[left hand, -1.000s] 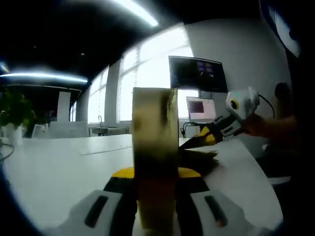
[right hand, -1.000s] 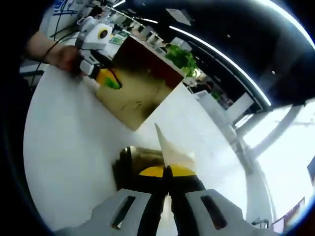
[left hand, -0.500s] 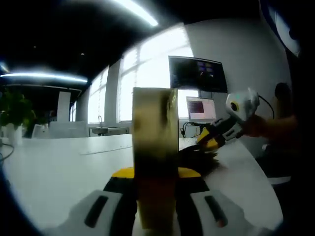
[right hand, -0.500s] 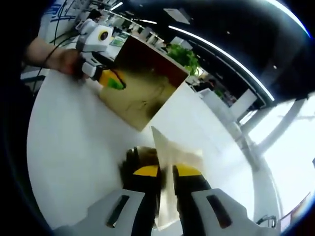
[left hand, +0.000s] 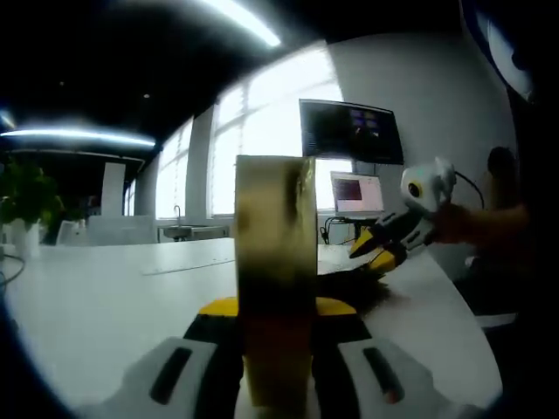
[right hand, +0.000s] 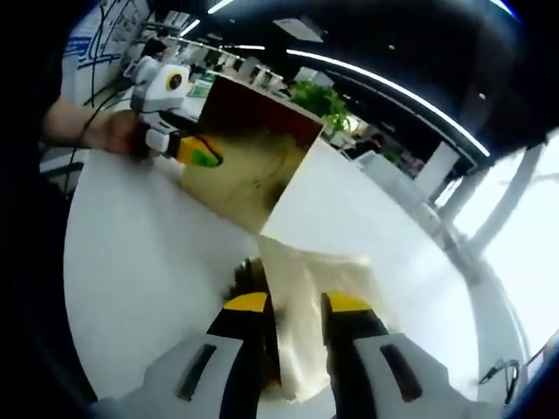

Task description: Extract single mask from mask box in order stack masks on table

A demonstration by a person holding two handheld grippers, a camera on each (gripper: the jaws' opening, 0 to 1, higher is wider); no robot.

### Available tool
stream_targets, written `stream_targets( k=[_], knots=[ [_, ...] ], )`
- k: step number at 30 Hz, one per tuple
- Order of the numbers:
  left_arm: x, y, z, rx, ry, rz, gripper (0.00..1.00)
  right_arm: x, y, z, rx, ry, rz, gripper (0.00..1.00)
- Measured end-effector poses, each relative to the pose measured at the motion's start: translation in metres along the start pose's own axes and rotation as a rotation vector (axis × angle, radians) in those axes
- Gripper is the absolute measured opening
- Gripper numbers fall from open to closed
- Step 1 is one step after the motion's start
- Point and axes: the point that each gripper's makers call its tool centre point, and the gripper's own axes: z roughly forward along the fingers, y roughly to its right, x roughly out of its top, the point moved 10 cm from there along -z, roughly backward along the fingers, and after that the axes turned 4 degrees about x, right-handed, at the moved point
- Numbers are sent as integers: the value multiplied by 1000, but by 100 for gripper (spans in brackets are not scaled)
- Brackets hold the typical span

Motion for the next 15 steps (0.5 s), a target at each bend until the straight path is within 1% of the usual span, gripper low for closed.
stream_targets(
  k=[2,5,11,13,15],
  knots=[
    [0,0,0,0,0,0,31,0,0,-1,25,21,41,22],
    [0,0,0,0,0,0,31,-3,3,-3,34,41,65,24],
    [0,1,0,0,0,0,31,0,2,-5,64,99,121,25],
    [0,1,0,0,0,-1,31,3,-1,-4,100,145,155,28],
    [0,1,0,0,0,-1,31,5,-3,-5,108,174,171,29]
  ],
)
